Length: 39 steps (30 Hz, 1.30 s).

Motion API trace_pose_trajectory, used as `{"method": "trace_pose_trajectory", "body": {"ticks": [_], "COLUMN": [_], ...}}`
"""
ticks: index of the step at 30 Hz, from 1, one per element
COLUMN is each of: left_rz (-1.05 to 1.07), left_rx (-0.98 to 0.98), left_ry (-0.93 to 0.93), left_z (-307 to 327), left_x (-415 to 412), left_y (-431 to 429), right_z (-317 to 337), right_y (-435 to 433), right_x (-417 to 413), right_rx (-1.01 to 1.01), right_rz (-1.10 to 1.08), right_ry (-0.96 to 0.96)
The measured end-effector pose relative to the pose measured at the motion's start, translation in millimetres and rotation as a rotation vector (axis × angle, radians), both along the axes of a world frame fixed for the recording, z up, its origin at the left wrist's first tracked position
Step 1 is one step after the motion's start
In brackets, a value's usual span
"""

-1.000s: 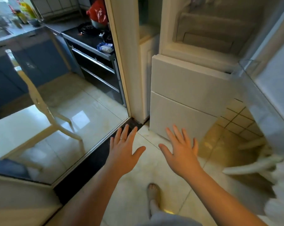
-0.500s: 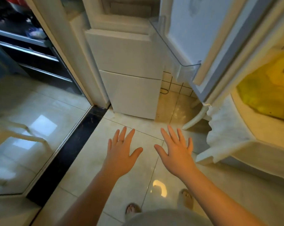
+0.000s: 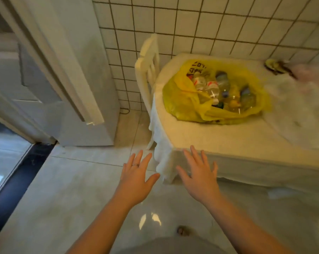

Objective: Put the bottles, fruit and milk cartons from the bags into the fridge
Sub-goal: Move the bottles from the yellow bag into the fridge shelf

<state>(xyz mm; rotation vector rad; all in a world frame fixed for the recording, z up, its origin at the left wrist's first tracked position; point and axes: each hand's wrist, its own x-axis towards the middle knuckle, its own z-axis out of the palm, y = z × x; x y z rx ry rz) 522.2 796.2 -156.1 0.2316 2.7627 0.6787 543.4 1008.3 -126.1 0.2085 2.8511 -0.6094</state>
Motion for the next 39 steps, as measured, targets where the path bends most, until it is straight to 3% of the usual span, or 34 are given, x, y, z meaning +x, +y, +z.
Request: {"method": "trace_pose_trajectory", "body": {"ticks": [7, 15, 28, 31, 35, 39], "left_rz": [-0.098, -0.139, -0.258, -0.308, -0.449, -0.616], "left_rx": [0.049, 0.071, 0.243, 0.180, -0.025, -0.308], "left_ry": [-0.001, -0.003, 0.227, 0.258, 0.317, 0.260], "left_z": [8, 6, 7, 9, 13, 14], "left_x": [-3, -45, -205, -250, -305, -345], "left_y": [133, 192, 297, 310, 321, 328], "right_z": [6, -2, 9, 3, -5, -13], "right_y": [128, 189, 273, 287, 299, 310], "right_x": [3, -13, -147, -190, -247, -302], "right_rx": [-0.041, -0.136, -0.128, -0.160, -0.127, 0.097], "right_rz": [-0.064, -0.126, -0.191, -0.151, -0.073, 0.077], "right_ry": [0.020, 0.034, 0.169, 0.298, 0.220, 0.232]}}
